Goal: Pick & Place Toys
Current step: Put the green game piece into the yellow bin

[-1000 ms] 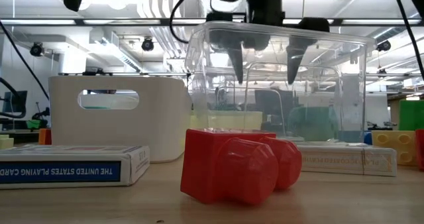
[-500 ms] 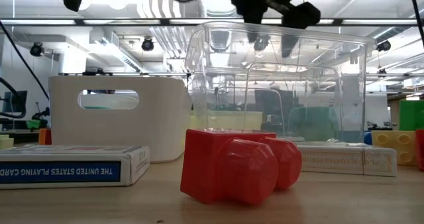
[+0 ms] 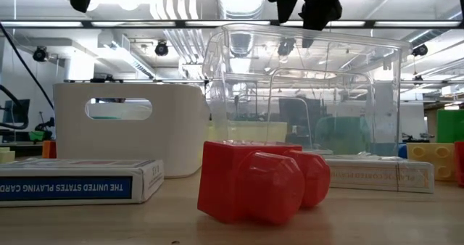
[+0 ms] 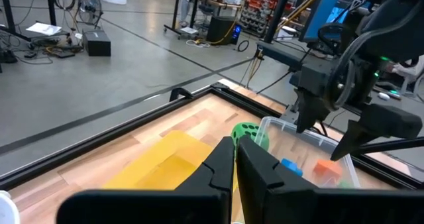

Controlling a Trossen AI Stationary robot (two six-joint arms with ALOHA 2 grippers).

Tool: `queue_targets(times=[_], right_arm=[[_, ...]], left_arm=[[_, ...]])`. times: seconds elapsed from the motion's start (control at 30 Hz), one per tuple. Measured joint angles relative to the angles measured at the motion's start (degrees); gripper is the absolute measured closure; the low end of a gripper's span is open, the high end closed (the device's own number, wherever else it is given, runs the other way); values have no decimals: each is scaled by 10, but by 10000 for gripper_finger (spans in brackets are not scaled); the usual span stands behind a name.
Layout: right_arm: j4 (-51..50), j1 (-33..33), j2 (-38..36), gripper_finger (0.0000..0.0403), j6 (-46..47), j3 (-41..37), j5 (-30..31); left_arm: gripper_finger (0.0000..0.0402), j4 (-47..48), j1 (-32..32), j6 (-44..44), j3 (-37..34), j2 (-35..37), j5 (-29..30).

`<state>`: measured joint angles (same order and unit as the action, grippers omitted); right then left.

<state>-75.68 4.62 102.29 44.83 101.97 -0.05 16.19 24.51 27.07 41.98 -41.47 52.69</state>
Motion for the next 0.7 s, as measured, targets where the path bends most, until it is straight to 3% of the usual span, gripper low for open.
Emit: queue_targets(times=[0.33,0.43,0.7], right_arm=[[-1,1,0,22,-278,0,-6],[-1,3,0,22,-349,0,-37],[3,3,0,22,-453,0,-49]], left_arm=[[387,0,0,0,0,0,-3],[387,0,0,0,0,0,-3],[387,0,0,0,0,0,-4]])
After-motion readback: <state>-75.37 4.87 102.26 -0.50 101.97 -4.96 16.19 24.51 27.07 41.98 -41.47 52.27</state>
